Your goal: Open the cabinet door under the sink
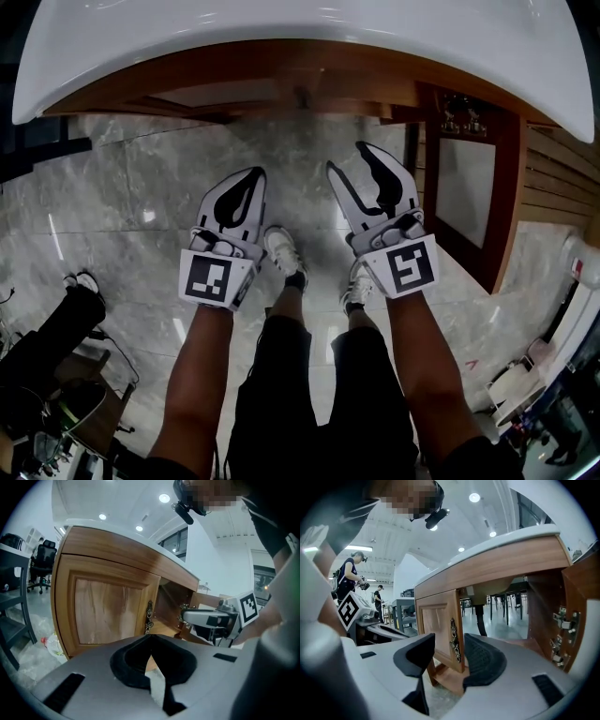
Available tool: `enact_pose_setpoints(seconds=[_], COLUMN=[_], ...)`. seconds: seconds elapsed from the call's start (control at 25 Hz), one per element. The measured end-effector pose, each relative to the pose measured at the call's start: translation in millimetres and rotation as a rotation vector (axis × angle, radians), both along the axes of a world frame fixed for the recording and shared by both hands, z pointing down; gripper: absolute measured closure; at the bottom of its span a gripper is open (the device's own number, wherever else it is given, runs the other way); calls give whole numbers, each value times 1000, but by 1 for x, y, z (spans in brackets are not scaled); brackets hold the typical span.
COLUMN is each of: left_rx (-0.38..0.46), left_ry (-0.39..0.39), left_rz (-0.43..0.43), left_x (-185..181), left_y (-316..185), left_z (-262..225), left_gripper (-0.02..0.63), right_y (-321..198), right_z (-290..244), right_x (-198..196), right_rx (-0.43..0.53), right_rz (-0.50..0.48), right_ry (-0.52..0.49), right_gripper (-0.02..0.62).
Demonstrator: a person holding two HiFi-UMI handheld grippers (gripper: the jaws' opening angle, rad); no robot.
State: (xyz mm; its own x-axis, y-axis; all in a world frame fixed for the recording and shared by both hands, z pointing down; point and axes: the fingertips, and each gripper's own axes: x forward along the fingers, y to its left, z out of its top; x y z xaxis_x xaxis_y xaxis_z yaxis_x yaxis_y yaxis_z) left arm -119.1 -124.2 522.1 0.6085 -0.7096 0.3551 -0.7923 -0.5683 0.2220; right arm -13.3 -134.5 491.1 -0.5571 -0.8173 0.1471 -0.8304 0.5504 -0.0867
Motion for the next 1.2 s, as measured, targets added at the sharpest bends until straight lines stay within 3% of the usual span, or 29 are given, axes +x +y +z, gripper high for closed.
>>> enact_pose_setpoints(seconds=[0.08, 0.6, 0.88, 1.2], left_rx=[1, -19, -27, -21], left_ry=[3, -3, -34, -5], left_rz=[-6, -1, 9, 9], left_x=[-2, -9, -17, -16], left_y=[-3, -11, -11, -3], left_z=[1, 9, 16, 11], left_gripper=[584, 584, 584, 584], right_y=[-12, -76, -92, -102], right_z=[1, -4, -11, -8], right_x=[-6, -39, -61, -75], right_rx=[3, 9, 27, 22], right_rz=[-26, -153, -189, -218], right_ry=[3, -13, -35, -12], right_gripper=[371, 274, 268, 268])
